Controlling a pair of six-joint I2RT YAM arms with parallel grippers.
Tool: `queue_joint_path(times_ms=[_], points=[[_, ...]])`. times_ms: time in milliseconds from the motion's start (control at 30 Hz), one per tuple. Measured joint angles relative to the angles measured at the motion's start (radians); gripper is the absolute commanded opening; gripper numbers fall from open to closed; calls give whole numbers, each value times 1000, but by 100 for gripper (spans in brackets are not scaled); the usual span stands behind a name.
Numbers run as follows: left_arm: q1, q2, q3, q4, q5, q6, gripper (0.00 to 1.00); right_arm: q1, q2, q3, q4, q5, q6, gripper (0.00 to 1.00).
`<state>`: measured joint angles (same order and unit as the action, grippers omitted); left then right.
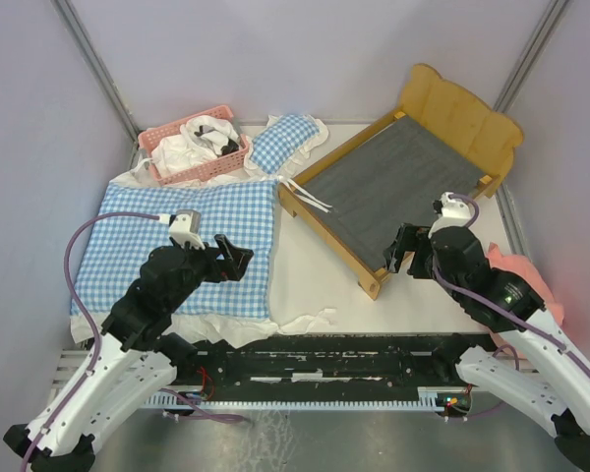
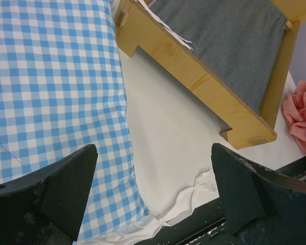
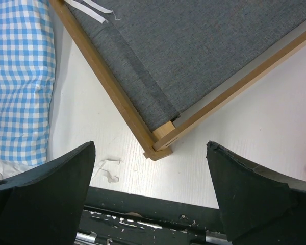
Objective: Set up the pet bed
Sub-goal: Pick up the mattress at the center of the board.
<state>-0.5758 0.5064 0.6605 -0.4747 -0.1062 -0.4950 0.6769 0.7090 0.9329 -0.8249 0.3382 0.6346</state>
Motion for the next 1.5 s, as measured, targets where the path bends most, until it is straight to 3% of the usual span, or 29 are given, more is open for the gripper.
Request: queue_joint_path(times_ms=[233,567,833,1100,1167,1200,1233,1300,1333,1500], points=[[0,75,1,-11,-79,-34,98,0,-16,0,0,2,1,99],[0,350,122,-101,-267,-55,96,0,-39,0,1,-11,8,99],[60,755,353,-144,-330,-22,96,0,-44,0,1,-48,13,99],[79,1109,432,-137,-280,-26,94,0,-31,-24,17,-51,65,100],[79,1189,432,-133,-266,-35,84,0,-19,-32,23,-55,72,100],[79,1223,432,-130,-262,-40,71,0,-16,-37,24,-58,76,100],[79,1247,431,-123,-261,-47,49,0,-13,-44,29,-61,77,100],[81,1258,430,-106,-260,-63,16,0,-9,-58,32,-61,77,100],[81,1257,429,-99,-259,-67,5,0,-7,-66,32,-61,77,100],[83,1230,402,-77,-248,-70,3,0,-10,-89,32,-58,77,100]])
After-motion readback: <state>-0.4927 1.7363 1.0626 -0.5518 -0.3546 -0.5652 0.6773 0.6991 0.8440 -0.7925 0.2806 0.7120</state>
